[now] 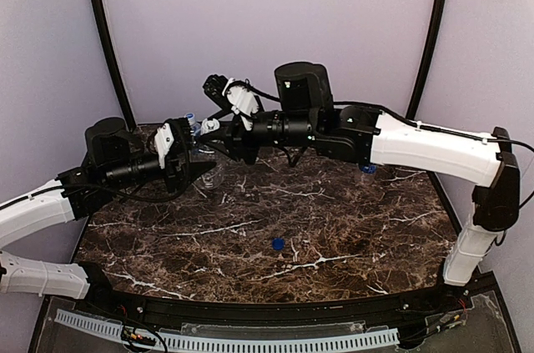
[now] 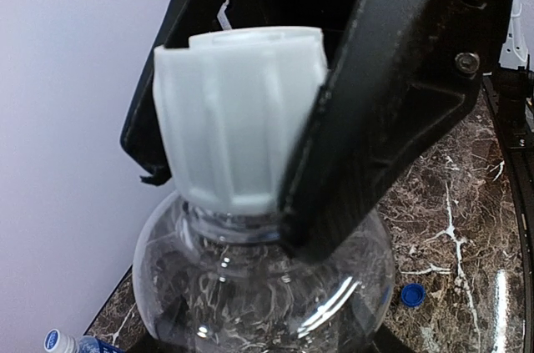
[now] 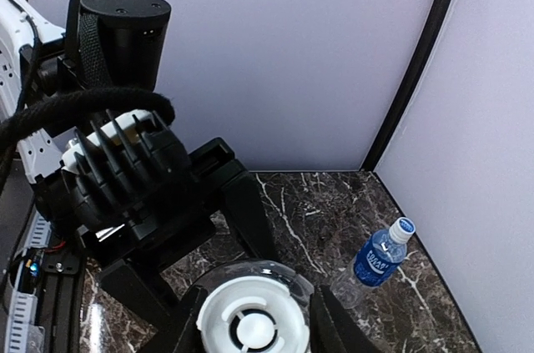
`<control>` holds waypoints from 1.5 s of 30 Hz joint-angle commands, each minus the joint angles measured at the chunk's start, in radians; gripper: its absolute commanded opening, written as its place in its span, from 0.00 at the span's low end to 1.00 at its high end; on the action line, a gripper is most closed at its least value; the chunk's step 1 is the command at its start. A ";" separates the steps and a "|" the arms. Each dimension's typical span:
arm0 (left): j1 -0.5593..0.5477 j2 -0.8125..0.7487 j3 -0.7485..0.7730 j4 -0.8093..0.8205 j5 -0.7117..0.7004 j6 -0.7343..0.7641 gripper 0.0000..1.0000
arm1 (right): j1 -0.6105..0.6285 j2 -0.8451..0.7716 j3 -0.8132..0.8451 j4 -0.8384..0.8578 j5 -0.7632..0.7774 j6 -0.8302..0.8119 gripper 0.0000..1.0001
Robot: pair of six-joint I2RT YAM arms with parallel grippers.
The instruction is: Unscrew the bottle caps
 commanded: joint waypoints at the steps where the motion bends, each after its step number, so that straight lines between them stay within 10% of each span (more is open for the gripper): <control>1: -0.002 -0.020 -0.012 0.002 0.007 0.011 0.38 | -0.006 0.007 0.031 0.009 -0.016 0.012 0.34; 6: -0.003 -0.023 -0.018 0.006 0.008 0.002 0.43 | -0.008 0.002 0.028 0.009 -0.039 0.010 0.00; 9: -0.003 -0.028 -0.031 0.023 -0.042 -0.026 0.91 | -0.017 -0.009 0.032 0.010 -0.064 0.032 0.00; 12: -0.003 -0.032 -0.066 0.033 -0.111 -0.036 0.99 | -0.041 -0.024 0.033 0.028 -0.147 0.098 0.00; 21: -0.003 -0.038 -0.099 0.036 -0.131 -0.038 0.91 | -0.065 -0.053 -0.002 0.105 -0.238 0.185 0.00; 33: -0.003 -0.054 -0.082 0.058 -0.073 -0.053 0.57 | -0.074 -0.045 -0.006 0.122 -0.261 0.229 0.00; 36: -0.003 -0.060 -0.076 0.054 -0.093 -0.045 0.53 | -0.084 -0.049 -0.008 0.113 -0.235 0.263 0.56; 38: -0.003 -0.059 -0.079 0.045 -0.152 -0.013 0.52 | -0.088 -0.052 -0.008 0.101 -0.215 0.288 0.76; 45: -0.003 -0.024 -0.115 0.116 -0.527 0.265 0.43 | -0.093 -0.055 0.036 0.011 -0.105 0.440 0.82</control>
